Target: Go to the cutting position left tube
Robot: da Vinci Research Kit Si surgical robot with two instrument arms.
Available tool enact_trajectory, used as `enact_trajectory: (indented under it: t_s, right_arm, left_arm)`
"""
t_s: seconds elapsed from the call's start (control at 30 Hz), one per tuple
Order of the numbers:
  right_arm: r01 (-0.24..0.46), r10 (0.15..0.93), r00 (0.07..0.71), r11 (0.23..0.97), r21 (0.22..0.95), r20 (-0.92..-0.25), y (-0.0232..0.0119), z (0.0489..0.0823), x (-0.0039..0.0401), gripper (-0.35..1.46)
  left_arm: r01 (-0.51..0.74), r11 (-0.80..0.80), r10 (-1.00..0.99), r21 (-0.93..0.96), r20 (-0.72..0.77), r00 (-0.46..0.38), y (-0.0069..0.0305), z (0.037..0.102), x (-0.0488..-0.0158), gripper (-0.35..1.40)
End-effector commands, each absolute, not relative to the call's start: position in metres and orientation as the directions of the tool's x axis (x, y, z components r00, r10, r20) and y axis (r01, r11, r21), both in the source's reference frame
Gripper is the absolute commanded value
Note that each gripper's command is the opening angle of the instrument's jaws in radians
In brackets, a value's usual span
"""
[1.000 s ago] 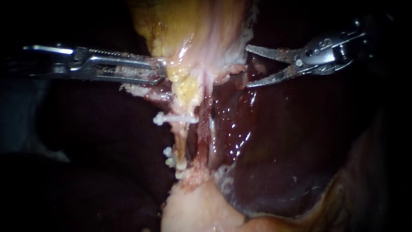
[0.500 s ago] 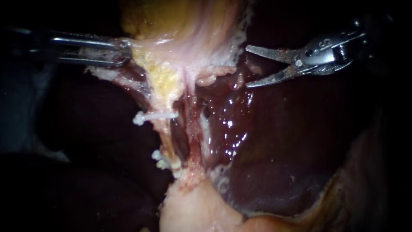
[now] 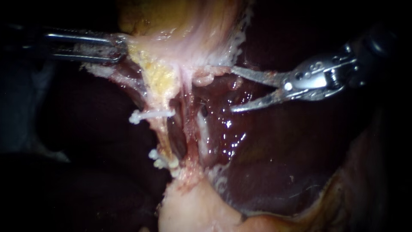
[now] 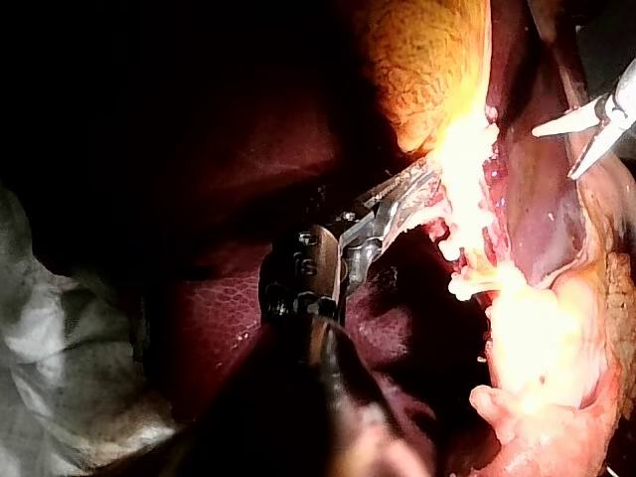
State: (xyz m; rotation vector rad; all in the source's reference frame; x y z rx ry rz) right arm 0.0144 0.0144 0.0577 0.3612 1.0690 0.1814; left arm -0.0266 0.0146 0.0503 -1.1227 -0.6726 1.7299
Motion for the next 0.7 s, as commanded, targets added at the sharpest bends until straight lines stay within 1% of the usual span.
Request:
enact_trajectory:
  t_s: [0.03,0.2,0.37,0.63,0.7]
  right_arm:
    - [0.036,0.327,0.472,0.921,0.388,-0.819,0.0139,0.0578,0.0148,1.45]
    - [0.071,0.37,0.46,0.891,0.449,-0.807,0.0112,0.0587,0.0174,1.45]
    - [0.097,0.407,0.46,0.86,0.501,-0.789,0.0092,0.0606,0.0194,1.45]
    - [0.128,0.448,0.468,0.818,0.561,-0.762,0.0079,0.0637,0.0207,1.41]
    - [0.127,0.451,0.47,0.816,0.564,-0.759,0.0079,0.0646,0.0207,1.41]
  left_arm:
    - [-0.409,-0.413,0.91,-0.814,-0.389,-0.144,0.0146,0.0503,-0.0266,-0.35]
    - [-0.41,-0.413,0.91,-0.813,-0.39,-0.144,0.0145,0.0504,-0.0268,-0.35]
    - [-0.41,-0.413,0.91,-0.813,-0.39,-0.143,0.0145,0.0503,-0.0268,-0.35]
    - [-0.411,-0.413,0.91,-0.813,-0.39,-0.143,0.0145,0.0503,-0.0268,-0.35]
    - [-0.411,-0.413,0.91,-0.813,-0.39,-0.143,0.0144,0.0503,-0.0269,-0.35]
